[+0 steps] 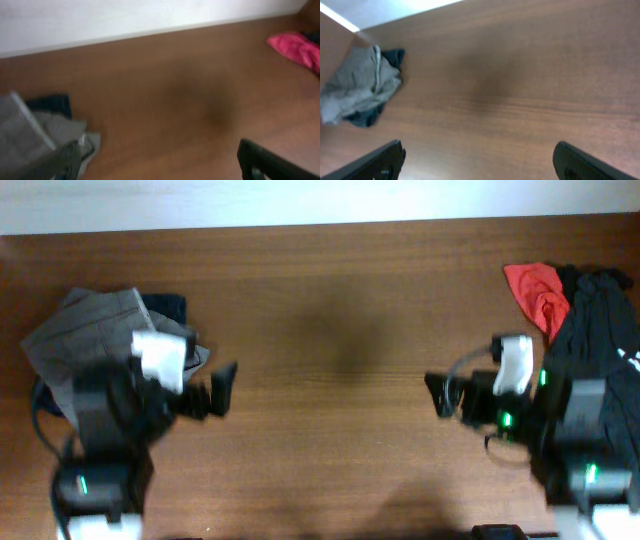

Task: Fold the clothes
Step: 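Reach the right gripper into the right clothing pile and grasp the dark green garment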

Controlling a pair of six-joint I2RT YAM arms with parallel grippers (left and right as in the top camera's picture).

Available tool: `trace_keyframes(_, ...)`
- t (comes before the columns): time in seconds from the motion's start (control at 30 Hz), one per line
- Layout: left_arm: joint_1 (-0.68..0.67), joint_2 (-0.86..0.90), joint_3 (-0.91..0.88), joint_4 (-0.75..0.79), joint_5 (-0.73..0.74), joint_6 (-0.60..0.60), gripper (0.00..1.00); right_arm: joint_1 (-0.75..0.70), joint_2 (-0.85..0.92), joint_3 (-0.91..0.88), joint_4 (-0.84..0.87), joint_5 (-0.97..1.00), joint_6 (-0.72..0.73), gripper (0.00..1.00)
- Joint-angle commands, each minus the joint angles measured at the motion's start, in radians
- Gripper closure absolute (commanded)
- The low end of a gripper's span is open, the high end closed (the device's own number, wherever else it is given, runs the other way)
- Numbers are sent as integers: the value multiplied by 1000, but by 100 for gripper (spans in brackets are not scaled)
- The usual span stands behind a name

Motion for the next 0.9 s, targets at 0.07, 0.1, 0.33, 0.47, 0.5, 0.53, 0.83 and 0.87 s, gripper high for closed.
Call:
trace_keyframes(0.07,-3,285,406,-282,-1,5,1,-8,272,325,-134,-84,-36,1)
trace_keyframes(0.1,-3,328,478,-323,14,-11,1,-9,310,365,-153,-81,-69,1)
trace_keyframes(0.33,-3,433,684,-413,63,-17,1,-181,571,676,-311,185,28,1)
trace_keyframes(0.47,-3,432,684,-409,63,-4,1,-370,732,803,-346,266,72,1)
trace_keyframes(0.5,-3,432,684,-409,63,-5,1,-420,775,815,-338,276,89,0)
trace_keyframes(0.53,-3,432,684,-409,63,-4,1,-459,809,819,-327,276,105,4)
trace_keyframes(0.83,-3,432,684,-372,63,-5,1,-658,1130,819,-138,280,161,26)
trace_keyframes(0.87,-3,433,684,-372,63,-5,1,-661,1153,819,-132,300,161,27)
